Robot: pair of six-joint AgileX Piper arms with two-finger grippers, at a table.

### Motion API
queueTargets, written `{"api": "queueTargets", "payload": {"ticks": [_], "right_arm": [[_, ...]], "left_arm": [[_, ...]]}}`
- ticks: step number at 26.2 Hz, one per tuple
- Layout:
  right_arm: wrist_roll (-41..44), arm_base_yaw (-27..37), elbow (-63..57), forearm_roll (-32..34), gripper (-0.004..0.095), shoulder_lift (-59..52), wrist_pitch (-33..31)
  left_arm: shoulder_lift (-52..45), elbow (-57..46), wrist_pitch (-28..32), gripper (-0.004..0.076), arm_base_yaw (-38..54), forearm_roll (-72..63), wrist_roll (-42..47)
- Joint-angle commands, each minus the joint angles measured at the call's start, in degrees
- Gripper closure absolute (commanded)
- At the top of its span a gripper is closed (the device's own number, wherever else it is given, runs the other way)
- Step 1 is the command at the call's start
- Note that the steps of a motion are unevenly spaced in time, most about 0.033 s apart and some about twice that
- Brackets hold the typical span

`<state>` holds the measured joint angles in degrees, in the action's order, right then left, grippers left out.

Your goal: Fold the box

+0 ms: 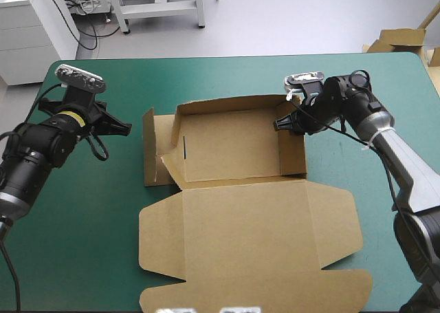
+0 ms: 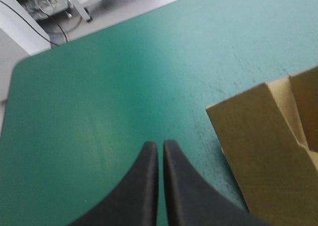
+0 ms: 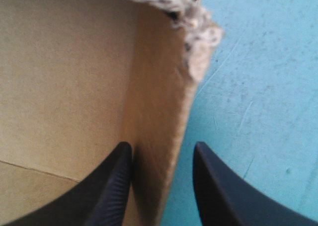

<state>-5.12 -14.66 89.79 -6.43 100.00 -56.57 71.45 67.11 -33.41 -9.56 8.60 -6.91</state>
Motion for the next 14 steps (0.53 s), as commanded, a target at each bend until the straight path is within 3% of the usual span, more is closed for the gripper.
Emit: {"api": "queueTargets", "payload": {"ticks": [1, 14], "right_arm": [[-0.6, 0.0, 3.2, 0.7, 0.0391, -2.5, 2.5], [-0.1, 0.0, 13.1, 1.6, 0.0398, -2.3, -4.9]], "left_arm": [[-0.8, 2.0, 0.3, 0.0708, 5.0, -12.9, -7.9], [4.7, 2.0, -11.3, 0.0708, 22.1, -32.0, -13.6]]}}
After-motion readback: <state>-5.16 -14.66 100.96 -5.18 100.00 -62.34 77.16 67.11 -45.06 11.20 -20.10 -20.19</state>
